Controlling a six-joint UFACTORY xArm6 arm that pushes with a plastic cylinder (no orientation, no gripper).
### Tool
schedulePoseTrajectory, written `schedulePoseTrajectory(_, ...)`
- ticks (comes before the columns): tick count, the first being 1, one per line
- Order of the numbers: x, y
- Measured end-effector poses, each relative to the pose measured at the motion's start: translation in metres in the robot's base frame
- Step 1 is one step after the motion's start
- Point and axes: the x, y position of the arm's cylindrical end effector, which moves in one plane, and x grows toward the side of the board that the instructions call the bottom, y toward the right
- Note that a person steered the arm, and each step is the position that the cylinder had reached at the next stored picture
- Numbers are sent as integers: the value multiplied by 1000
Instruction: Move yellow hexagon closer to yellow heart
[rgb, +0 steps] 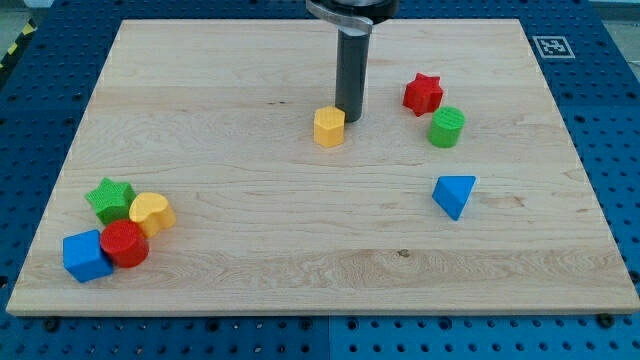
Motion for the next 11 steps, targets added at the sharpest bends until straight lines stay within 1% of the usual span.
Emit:
schedulePoseTrajectory(1, 16, 0)
schedulePoseTrajectory(3, 26, -11)
schedulePoseTrajectory(4, 39, -18)
schedulePoseTrajectory(6, 50, -44)
schedulePoseTrajectory(8, 79, -70)
schedulePoseTrajectory(9, 87, -94)
schedulePoseTrajectory(11, 92, -172)
